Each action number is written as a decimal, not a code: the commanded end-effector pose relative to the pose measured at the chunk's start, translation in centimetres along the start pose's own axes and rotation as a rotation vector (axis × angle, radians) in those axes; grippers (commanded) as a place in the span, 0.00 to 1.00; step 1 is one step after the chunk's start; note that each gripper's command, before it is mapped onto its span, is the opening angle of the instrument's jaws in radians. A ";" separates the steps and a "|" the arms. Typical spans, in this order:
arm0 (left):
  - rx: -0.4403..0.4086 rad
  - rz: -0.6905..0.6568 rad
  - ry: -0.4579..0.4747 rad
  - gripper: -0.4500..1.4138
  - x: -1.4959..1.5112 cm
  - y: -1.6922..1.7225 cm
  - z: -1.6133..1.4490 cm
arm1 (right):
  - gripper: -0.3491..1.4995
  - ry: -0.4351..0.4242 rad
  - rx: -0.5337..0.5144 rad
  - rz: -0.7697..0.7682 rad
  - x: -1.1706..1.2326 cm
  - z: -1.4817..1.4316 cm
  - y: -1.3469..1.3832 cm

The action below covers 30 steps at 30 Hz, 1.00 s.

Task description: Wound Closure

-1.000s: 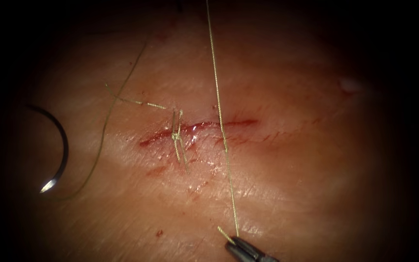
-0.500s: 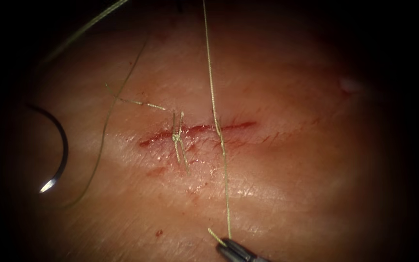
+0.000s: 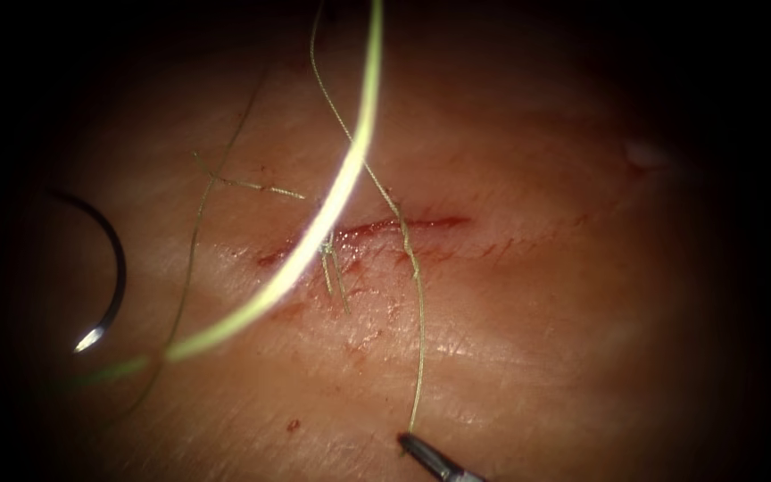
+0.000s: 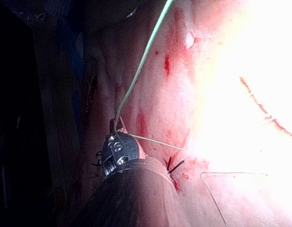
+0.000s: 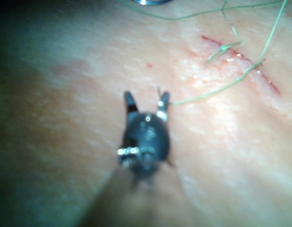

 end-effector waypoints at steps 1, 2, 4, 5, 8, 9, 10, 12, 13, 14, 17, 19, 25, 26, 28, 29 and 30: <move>-0.001 0.004 0.014 0.00 0.00 -0.05 0.01 | 0.90 -0.002 0.019 -0.003 -0.01 0.02 -0.07; -0.006 0.005 0.025 0.00 0.01 -0.03 -0.03 | 0.92 -0.004 0.030 0.001 0.00 -0.01 -0.09; -0.011 0.007 0.048 0.00 0.02 -0.01 -0.08 | 0.93 -0.006 0.045 -0.002 0.02 -0.06 -0.11; -0.024 -0.006 0.112 0.00 0.03 0.04 -0.23 | 0.94 -0.024 0.081 -0.002 0.08 -0.21 -0.17; -0.033 -0.028 0.157 0.00 0.00 0.12 -0.36 | 0.90 -0.061 0.158 -0.005 0.19 -0.39 -0.18; -0.035 -0.030 0.170 0.00 0.00 0.16 -0.39 | 0.90 -0.075 0.193 -0.005 0.26 -0.45 -0.16; -0.038 -0.044 0.182 0.00 -0.01 0.20 -0.43 | 0.89 -0.084 0.213 -0.006 0.31 -0.49 -0.13; -0.036 -0.077 0.225 0.00 -0.01 0.34 -0.51 | 0.87 -0.091 0.221 -0.004 0.46 -0.54 -0.03; -0.046 -0.109 0.265 0.00 0.01 0.48 -0.56 | 0.86 -0.097 0.204 0.011 0.62 -0.54 0.11; -0.058 -0.131 0.289 0.00 0.02 0.58 -0.58 | 0.85 -0.091 0.199 0.006 0.68 -0.52 0.17; -0.110 -0.197 0.367 0.00 0.10 1.07 -0.60 | 0.82 -0.070 0.179 -0.006 0.91 -0.26 0.54; -0.131 -0.230 0.402 0.00 0.12 1.29 -0.59 | 0.80 -0.049 0.167 0.000 0.98 -0.10 0.69; -0.156 -0.294 0.470 0.00 0.17 1.78 -0.56 | 0.62 -0.040 0.198 -0.021 1.11 0.50 1.13; -0.156 -0.305 0.481 0.00 0.20 1.82 -0.56 | 0.57 -0.045 0.209 -0.025 1.12 0.59 1.18; -0.153 -0.306 0.490 0.00 0.22 1.84 -0.57 | 0.48 -0.048 0.233 -0.032 1.12 0.71 1.24; -0.157 -0.319 0.502 0.00 0.27 1.87 -0.58 | 0.33 -0.057 0.267 -0.048 1.10 0.89 1.31; -0.157 -0.321 0.508 0.00 0.29 1.88 -0.59 | 0.23 -0.069 0.285 -0.060 1.07 1.01 1.35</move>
